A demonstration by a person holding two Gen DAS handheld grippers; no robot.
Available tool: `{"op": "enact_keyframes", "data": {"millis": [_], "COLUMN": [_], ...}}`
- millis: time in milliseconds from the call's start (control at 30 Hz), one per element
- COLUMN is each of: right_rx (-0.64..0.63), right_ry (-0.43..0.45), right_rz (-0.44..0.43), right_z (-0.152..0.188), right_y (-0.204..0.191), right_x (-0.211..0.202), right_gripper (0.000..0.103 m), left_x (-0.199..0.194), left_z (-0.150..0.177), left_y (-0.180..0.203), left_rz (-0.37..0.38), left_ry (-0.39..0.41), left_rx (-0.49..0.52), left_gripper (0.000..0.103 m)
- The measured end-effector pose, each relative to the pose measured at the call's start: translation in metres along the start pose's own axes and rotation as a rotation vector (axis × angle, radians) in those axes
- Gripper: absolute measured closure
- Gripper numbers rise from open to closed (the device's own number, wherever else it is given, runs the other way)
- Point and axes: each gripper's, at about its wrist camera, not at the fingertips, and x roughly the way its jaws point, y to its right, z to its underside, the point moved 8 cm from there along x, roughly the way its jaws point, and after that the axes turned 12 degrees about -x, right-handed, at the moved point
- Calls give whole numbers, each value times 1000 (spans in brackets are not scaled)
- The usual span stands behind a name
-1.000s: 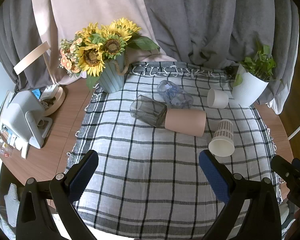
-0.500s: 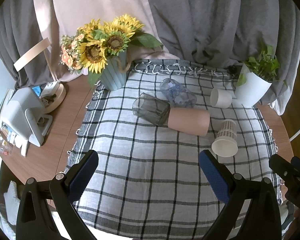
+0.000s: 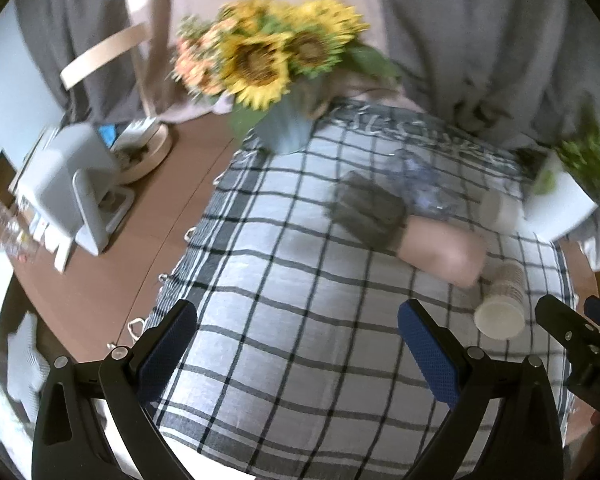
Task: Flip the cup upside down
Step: 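Move the right gripper to the clear glass tumbler lying on its side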
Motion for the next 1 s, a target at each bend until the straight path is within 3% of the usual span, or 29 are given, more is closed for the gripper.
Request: {"op": "enact_keyframes", "data": {"millis": [567, 1000], "right_rx": [-359, -599], "right_ry": [-83, -181], "right_rz": [-145, -245], "right_z": [-79, -110], "right_y": [-85, -141], "right_x": [102, 164], "right_gripper": [7, 8], "left_x": [65, 116], "left_z": [-15, -19], "left_y": [-50, -72], "left_rz": [-122, -201], "left_ry": [-76, -128], "left_rx": [-254, -409], "left_gripper": [0, 1]}}
